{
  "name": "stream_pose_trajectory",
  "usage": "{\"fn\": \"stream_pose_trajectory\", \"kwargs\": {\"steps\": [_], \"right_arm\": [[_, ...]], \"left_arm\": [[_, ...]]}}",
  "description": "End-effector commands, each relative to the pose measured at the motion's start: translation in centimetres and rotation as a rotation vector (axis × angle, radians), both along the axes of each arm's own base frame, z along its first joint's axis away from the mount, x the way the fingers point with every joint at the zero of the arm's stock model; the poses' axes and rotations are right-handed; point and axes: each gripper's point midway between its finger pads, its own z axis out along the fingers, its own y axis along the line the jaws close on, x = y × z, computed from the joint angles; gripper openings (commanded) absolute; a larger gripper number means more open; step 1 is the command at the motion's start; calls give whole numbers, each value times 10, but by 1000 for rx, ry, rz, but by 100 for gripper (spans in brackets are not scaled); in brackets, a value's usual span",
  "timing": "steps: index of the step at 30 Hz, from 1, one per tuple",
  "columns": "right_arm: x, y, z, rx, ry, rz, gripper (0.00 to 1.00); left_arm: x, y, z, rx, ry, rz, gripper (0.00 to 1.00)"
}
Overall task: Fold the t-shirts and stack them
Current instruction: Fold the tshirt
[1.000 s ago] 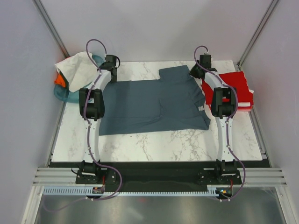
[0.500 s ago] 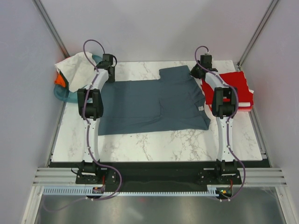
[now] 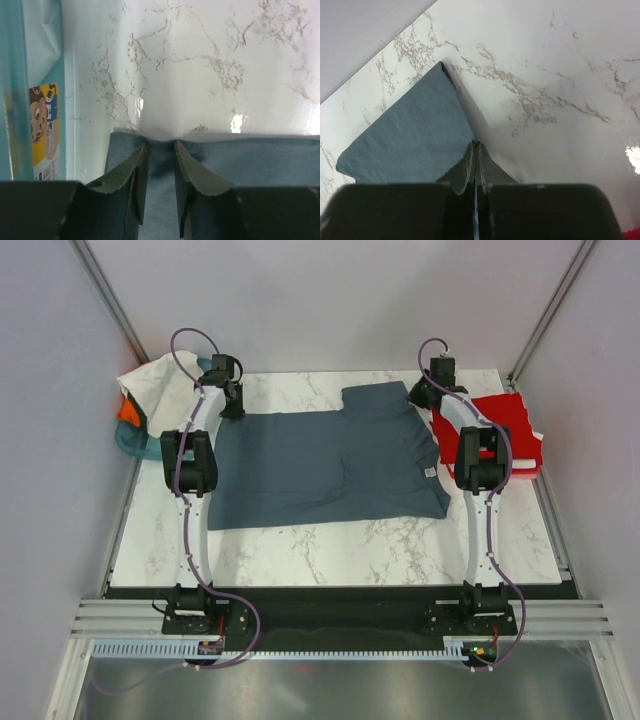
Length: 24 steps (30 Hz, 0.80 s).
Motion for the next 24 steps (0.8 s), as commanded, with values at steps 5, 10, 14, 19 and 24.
{"fn": "stream_pose_trajectory", "kwargs": {"steps": [5, 10, 14, 19, 24], "right_arm": [[3, -4, 50, 6, -75, -9, 0], [6, -5, 54, 3, -86, -10, 0], [4, -6, 64, 3, -95, -4, 0], [-3, -1, 76, 9, -106, 26, 0], [-11, 2, 91, 0, -118, 48, 0]], "left_arm": [[-46, -10, -57, -49, 239, -10, 8], [-27, 6, -33, 30, 157, 45, 2], [-21, 21, -14, 97, 108, 114, 2], [-13, 20, 14, 83, 34, 138, 2], [-9, 12, 41, 62, -40, 131, 2]]}}
